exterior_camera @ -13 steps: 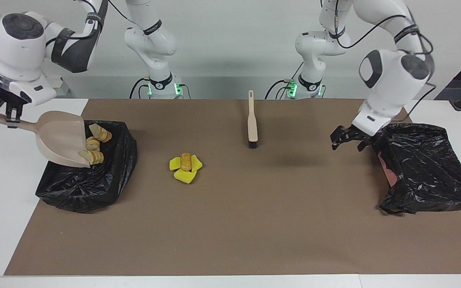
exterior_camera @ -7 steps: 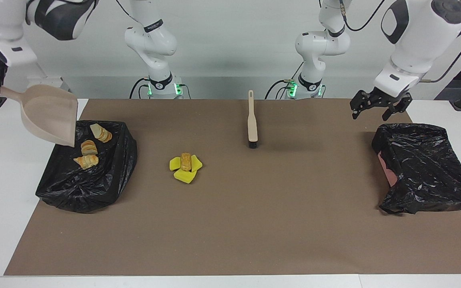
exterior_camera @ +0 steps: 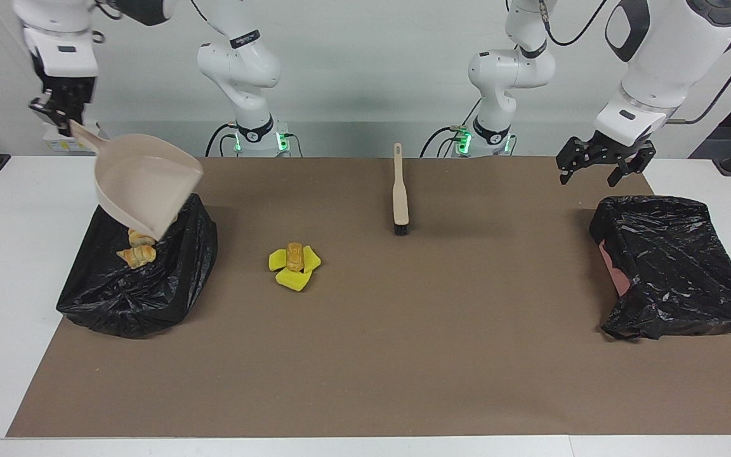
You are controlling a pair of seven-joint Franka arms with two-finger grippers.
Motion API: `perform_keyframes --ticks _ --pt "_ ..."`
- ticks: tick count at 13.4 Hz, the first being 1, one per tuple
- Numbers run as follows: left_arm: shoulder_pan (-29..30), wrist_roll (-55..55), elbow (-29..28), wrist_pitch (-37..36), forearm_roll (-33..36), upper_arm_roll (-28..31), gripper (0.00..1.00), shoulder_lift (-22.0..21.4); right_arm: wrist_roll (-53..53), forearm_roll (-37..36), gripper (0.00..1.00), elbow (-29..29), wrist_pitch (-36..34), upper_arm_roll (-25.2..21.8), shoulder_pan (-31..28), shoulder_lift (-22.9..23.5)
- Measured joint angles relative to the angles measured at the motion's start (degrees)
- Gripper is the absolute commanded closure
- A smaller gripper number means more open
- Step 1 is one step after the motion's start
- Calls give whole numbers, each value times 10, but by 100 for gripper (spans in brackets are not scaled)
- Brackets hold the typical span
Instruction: Sweep and dump trash in bin
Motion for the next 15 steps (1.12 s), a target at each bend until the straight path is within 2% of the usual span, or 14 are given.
perform_keyframes --ticks 3,6,12,15 --pt "0 0 0 0 0 0 0 0 259 57 100 -16 -2 10 79 6" --pt "0 0 0 0 0 0 0 0 479 89 100 -19 14 13 158 35" --pt "0 0 0 0 0 0 0 0 782 147 100 -19 147 13 255 147" --pt "0 0 0 0 0 0 0 0 943 151 100 3 225 13 331 222"
